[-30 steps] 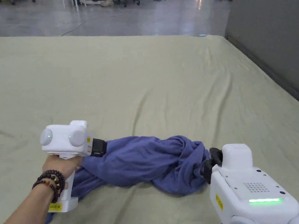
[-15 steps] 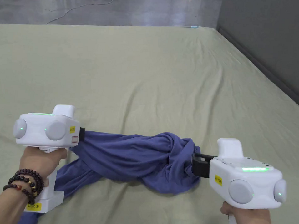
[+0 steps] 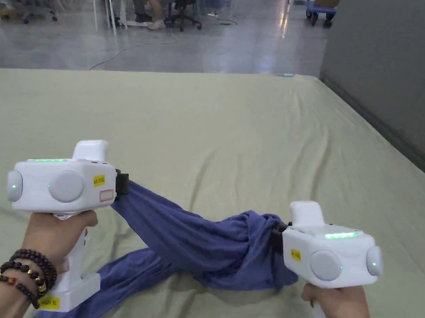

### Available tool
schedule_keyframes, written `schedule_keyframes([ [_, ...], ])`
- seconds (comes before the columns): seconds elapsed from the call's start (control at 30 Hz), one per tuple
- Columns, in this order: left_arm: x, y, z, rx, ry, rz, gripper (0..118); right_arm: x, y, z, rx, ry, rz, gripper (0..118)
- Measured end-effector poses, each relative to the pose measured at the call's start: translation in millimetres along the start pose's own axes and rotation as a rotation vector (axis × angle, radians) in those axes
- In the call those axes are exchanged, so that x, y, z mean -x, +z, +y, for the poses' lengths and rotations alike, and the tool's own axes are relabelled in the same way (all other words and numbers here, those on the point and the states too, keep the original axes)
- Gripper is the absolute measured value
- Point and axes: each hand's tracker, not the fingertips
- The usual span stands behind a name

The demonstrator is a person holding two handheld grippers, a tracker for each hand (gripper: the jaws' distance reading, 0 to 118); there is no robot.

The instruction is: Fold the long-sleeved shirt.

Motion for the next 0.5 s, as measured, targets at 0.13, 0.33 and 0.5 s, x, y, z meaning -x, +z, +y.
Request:
schedule_keyframes([
  [0.13,10.6,31.9,61.3,-0.112,-0.029,0.063,0,-0.4,37.0,95.4,-0.182,0.059,0.048,4],
  [0.33,29.7,101.4,185.1,-0.328,-0.072,0.222,0,11.7,74.0,254.9,-0.38,0.149,0.014,4],
  [0.5,36.9,146.8,270.7,-0.431,-0.06,0.304,0,29.6,102.2,373.1,-0.49,0.207,-0.01,4],
])
